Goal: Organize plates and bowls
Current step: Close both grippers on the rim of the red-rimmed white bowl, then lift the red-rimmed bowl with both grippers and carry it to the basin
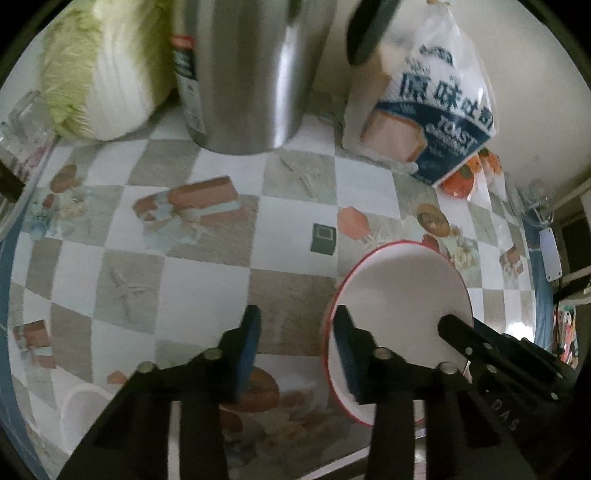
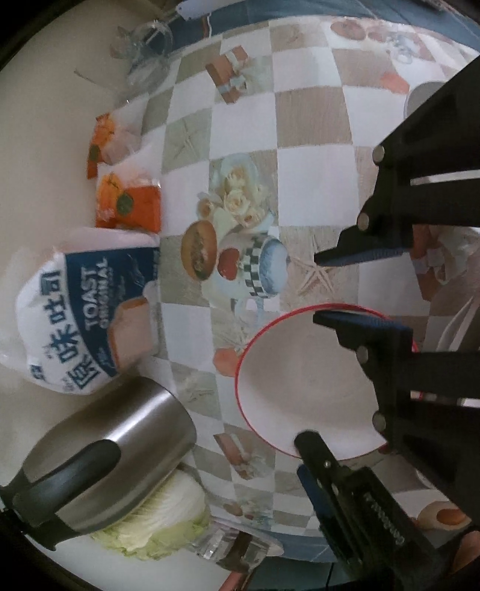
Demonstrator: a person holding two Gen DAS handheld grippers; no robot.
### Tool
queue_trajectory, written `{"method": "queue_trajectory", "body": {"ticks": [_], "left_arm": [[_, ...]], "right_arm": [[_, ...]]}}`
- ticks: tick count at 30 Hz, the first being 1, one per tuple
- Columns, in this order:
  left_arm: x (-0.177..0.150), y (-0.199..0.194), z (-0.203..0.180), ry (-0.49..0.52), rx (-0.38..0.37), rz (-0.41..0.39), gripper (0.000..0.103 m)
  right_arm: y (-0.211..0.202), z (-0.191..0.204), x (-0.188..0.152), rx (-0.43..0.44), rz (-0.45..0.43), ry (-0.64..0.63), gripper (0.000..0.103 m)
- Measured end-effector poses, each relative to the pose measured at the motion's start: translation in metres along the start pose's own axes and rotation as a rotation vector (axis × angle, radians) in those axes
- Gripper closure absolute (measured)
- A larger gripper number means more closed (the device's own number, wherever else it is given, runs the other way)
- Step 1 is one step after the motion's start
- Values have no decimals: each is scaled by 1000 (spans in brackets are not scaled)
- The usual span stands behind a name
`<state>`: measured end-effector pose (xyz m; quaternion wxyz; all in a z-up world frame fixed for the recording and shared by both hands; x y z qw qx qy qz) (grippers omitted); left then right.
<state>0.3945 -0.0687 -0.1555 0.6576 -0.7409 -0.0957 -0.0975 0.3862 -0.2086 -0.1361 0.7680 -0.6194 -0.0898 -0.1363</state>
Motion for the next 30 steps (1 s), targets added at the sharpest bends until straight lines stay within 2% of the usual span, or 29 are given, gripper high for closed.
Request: {"method": "queue_trajectory", "body": {"ticks": [2, 3, 6, 11, 20, 24, 30], "left_arm": [[-4, 8, -5, 24, 9, 26, 77], [-5, 11, -6, 29, 8, 37, 78], [-8, 18, -10, 29, -6, 58, 81], [-11, 23, -21, 59, -26, 67, 94], [-2, 7, -37, 84, -49, 10, 94], [5, -14, -48, 103, -58, -28, 94], [1, -57, -45, 66, -86, -85, 94]], "right_arm": [[6, 4, -1, 8, 9, -18, 90], [9, 7, -2, 10, 19, -30, 90], [19, 9, -5, 15, 47, -34, 91], [29, 13, -10, 21, 78, -47, 91], [23, 3, -2, 32, 46, -13, 92], [1, -3, 10, 29, -2, -8, 92], [-41, 4, 15, 20, -66, -43, 92]]}}
Point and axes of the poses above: each gripper's, at about its wrist camera, not at the fingertips, and y roughly the way its jaws point, z to its left, x to its top, the point moved 10 cm from there along y, roughly the way its jaws point, and after that the axes turned 4 degrees about x, right-handed, at the moved point
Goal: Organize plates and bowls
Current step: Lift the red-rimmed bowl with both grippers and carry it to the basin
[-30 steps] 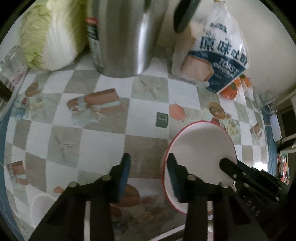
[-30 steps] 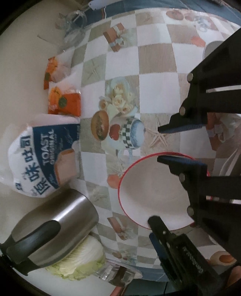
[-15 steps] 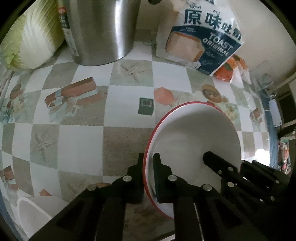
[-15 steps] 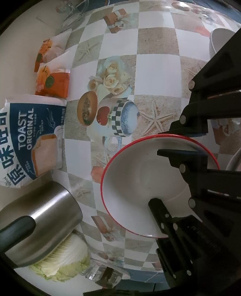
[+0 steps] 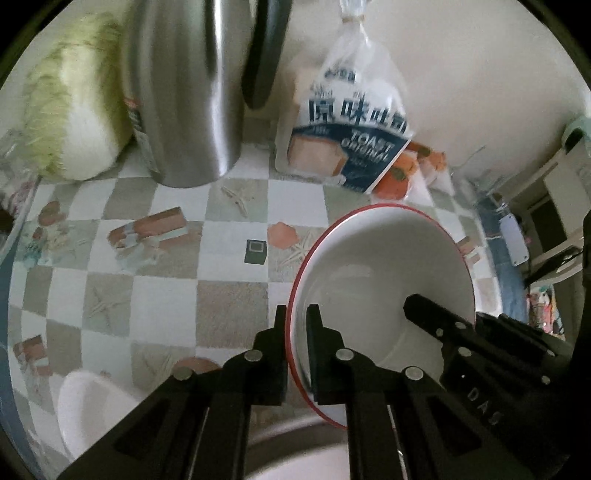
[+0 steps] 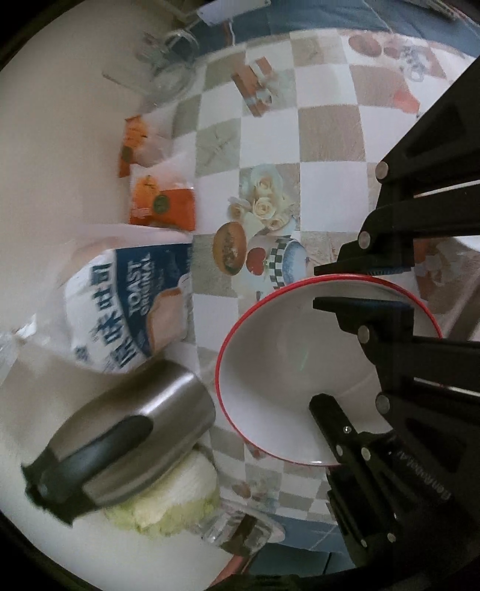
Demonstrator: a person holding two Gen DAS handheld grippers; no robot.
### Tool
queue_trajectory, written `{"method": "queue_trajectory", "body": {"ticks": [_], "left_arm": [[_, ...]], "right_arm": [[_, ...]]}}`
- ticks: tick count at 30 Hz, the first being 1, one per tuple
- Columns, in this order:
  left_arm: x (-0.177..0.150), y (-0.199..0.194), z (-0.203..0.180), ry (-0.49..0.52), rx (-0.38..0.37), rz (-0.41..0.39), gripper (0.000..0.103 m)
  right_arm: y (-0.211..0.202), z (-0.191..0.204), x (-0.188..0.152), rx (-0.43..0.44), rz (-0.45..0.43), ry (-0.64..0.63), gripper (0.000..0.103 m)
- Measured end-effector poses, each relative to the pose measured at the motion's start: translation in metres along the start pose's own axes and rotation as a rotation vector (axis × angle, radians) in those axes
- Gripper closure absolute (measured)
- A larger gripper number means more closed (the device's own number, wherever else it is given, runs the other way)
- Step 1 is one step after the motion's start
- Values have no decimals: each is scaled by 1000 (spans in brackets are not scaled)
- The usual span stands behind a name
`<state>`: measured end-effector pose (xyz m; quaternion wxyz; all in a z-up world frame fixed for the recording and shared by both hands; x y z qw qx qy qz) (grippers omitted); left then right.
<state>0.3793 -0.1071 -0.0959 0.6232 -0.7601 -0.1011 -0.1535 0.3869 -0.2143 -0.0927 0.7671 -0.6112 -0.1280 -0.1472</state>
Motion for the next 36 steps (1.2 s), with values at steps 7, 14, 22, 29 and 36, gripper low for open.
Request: {"method": "queue_trajectory", "body": {"ticks": [7, 14, 22, 29, 36], "left_arm": [[-31, -45, 10, -45, -7, -76, 94], [-70, -80, 20, -86, 17, -134, 94], [-122, -84, 32, -124, 12, -117, 94], [-150, -83, 36, -132, 23, -106, 94], [-165, -80, 38, -127, 46, -114, 94]], "right_arm": [[-39, 25, -27, 13, -14, -59, 92], [-64, 51, -67, 30, -7, -95, 92], [-68, 62, -115, 62, 5, -92, 92], [-60, 65, -156, 95, 32, -87, 92], [-55, 62, -176, 136, 22, -77, 92]]}}
Point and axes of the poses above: each gripper's, at about its wrist camera, not at the fingertips, and y roughly the way its jaws point, z to its left, x to its top, the point moved 10 cm from there along y, roughly the way its jaws point, and after that the axes turned 4 degrees about x, right-handed, at the moved point
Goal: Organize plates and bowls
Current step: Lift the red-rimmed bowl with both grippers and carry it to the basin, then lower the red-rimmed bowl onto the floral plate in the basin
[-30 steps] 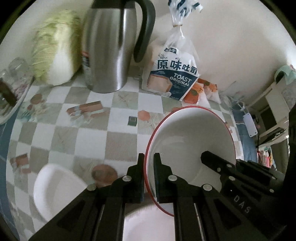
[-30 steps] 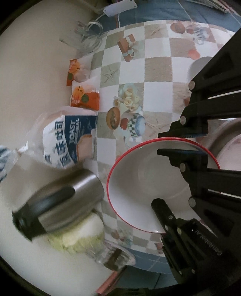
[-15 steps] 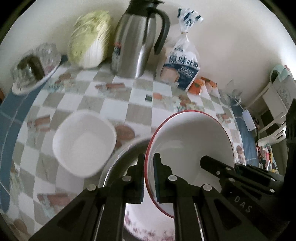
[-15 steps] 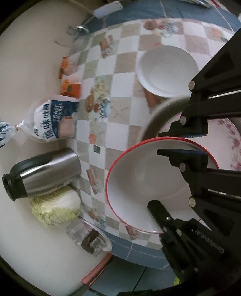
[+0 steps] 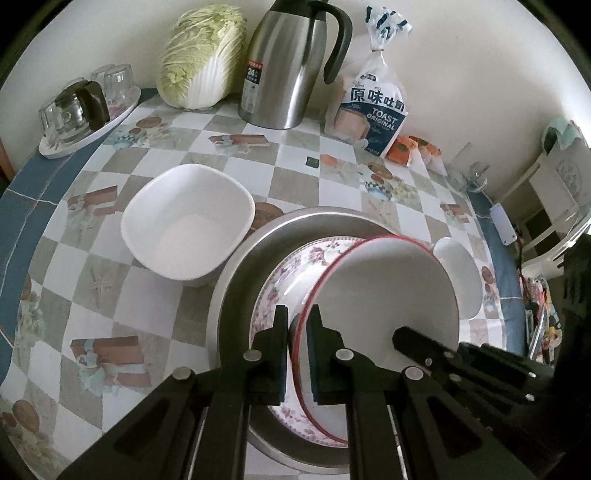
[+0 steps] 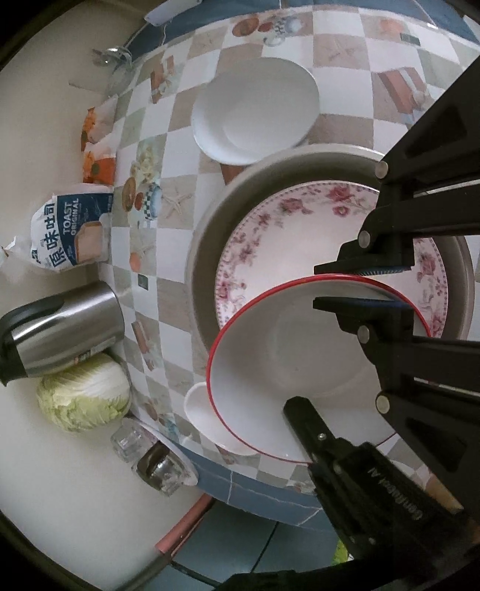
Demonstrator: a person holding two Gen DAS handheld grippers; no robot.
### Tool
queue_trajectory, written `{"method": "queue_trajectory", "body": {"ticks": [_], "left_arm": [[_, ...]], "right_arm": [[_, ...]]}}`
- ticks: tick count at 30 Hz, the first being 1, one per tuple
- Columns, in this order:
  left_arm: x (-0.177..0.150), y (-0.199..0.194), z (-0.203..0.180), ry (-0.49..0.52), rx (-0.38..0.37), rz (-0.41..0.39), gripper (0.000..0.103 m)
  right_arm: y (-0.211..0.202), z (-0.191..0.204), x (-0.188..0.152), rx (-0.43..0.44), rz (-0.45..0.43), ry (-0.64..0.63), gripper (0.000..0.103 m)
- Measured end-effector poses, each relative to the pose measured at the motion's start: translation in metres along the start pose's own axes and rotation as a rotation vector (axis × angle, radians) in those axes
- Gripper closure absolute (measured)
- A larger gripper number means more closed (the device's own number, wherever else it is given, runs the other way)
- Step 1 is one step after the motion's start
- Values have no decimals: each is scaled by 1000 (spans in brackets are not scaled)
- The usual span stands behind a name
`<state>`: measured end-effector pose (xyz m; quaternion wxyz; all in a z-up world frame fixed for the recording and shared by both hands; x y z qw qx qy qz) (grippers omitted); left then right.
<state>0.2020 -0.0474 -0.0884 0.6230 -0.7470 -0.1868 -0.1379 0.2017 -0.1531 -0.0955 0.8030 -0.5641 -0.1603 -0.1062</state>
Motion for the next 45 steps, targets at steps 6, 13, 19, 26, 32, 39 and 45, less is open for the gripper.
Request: {"method": "queue_trajectory", "body": {"ticks": [6, 13, 19, 26, 32, 39, 45], "left_arm": [[-2, 5, 0, -7, -14, 3, 94], [-5, 14, -4, 22, 3, 20, 94], [-4, 17, -13, 52, 9, 22, 94], [-5, 22, -22, 76, 4, 27, 94], [-3, 24, -22, 65, 2, 23, 94], [-1, 27, -22, 55, -10, 27, 94], [-1, 29, -19, 29, -26, 39, 94]], "right_arm": [[8, -4, -11, 46, -12, 53, 92], [13, -11, -13, 47, -49, 102, 90], [15, -18, -12, 50, -51, 115, 90], [13, -28, -13, 41, -53, 141, 90], [12, -29, -10, 28, -64, 135, 89], [16, -31, -9, 33, -62, 143, 88], [17, -29, -7, 24, -67, 141, 87]]}}
Point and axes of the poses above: each gripper's, at about its wrist camera, not at the fingertips, and y roughly the way its jaws point, z to its left, x to its top, the point moved 10 cm from there along y, roughly the way its jaws point, and after that the axes turned 4 degrees about x, right-handed, at the moved point
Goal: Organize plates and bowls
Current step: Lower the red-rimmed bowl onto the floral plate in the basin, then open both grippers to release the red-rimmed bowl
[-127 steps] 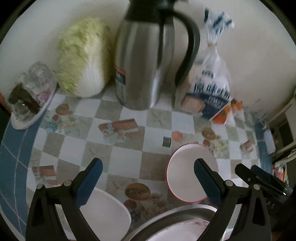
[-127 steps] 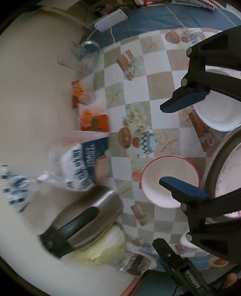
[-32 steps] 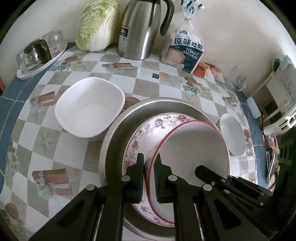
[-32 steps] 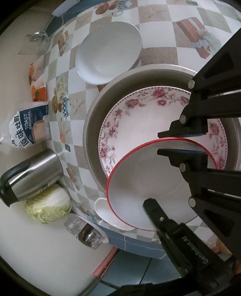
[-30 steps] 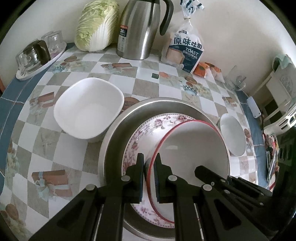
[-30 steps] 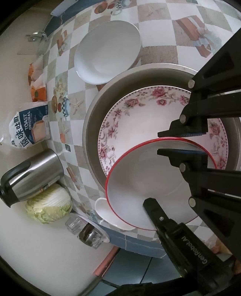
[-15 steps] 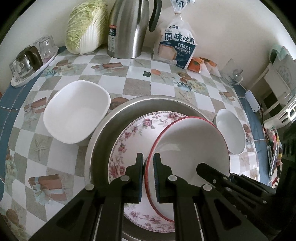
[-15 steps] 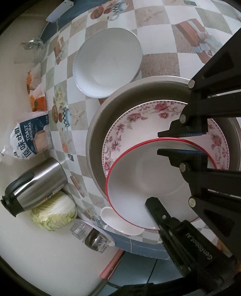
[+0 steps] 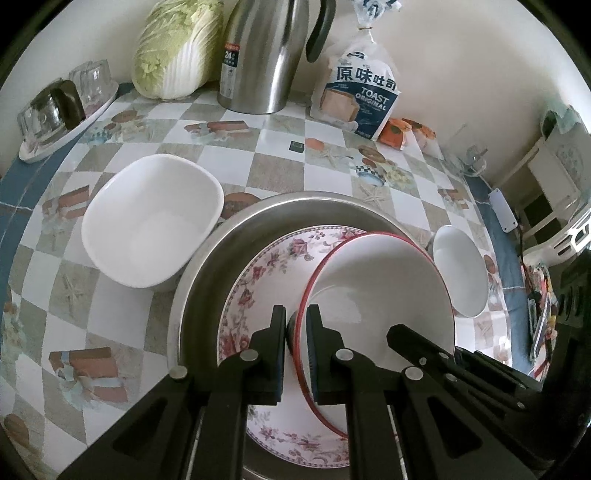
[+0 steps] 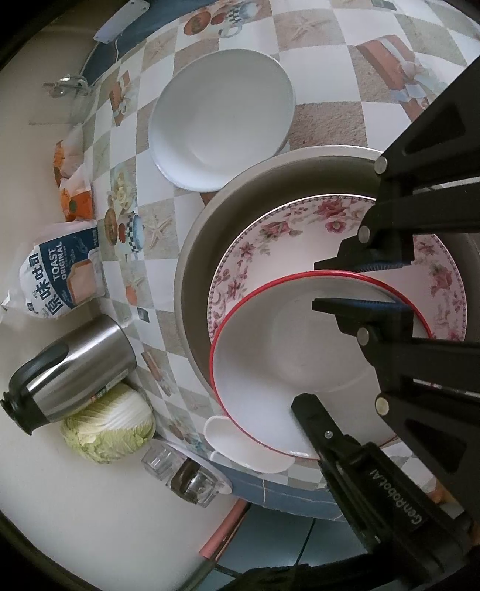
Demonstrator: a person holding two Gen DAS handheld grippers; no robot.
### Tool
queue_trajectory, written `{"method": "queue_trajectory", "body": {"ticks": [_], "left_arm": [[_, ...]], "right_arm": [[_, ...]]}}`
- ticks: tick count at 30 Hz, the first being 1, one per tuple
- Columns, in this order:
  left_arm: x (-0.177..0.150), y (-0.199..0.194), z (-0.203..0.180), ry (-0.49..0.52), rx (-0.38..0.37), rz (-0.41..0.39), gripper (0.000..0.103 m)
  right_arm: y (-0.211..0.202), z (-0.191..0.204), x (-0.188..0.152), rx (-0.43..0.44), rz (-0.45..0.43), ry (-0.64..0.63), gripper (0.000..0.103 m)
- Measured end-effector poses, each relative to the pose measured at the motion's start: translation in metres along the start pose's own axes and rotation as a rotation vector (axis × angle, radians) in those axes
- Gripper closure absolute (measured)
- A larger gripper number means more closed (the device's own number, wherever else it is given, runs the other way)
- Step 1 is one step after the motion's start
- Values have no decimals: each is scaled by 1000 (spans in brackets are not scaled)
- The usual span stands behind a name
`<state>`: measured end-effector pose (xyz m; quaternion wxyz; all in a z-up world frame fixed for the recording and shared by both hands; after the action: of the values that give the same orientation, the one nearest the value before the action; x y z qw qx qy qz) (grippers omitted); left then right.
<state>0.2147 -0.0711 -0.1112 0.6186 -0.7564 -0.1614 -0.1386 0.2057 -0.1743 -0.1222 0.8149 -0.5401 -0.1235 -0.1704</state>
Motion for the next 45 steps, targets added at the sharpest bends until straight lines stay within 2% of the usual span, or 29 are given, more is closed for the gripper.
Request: {"method": "queue_trajectory", "body": {"ticks": [24, 28, 32, 36, 38, 42, 43, 44, 45], "left_arm": [[-1, 6, 5, -55, -40, 23, 91], [2, 0, 6, -56, -47, 1, 89], [6, -8, 6, -54, -46, -20, 82], [10, -19, 5, -49, -56, -46, 81], [14, -28, 4, -47, -57, -73, 69], [19, -40, 6, -40, -48, -110, 59], [21, -43, 7, -49, -47, -118, 51], [22, -44, 10, -58, -46, -123, 45], [24, -46, 13, -68, -41, -129, 43]], "right_arm": [[5, 1, 5, 24, -12, 24, 84], [4, 0, 6, 24, -14, 28, 84], [-5, -2, 10, 26, -34, 32, 84], [-16, 0, 14, 28, -51, 22, 84], [-23, 2, 17, 28, -62, 12, 84], [-39, 6, 23, 21, -99, -5, 84], [-41, 6, 24, 18, -105, -6, 84], [-44, 6, 25, 11, -111, -6, 77], [-47, 4, 26, -1, -120, -5, 72]]}}
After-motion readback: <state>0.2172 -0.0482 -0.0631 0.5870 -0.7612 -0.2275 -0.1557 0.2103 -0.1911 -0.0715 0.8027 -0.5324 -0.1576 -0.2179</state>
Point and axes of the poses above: each gripper's, at about its wrist camera, not at the fingertips, and y roughly the way its jaws point, z to its left, x to its top, the point moved 10 cm from there along y, roughly the way its jaws point, and after that the axes turned 4 degrees about x, right-handed, at the moved point
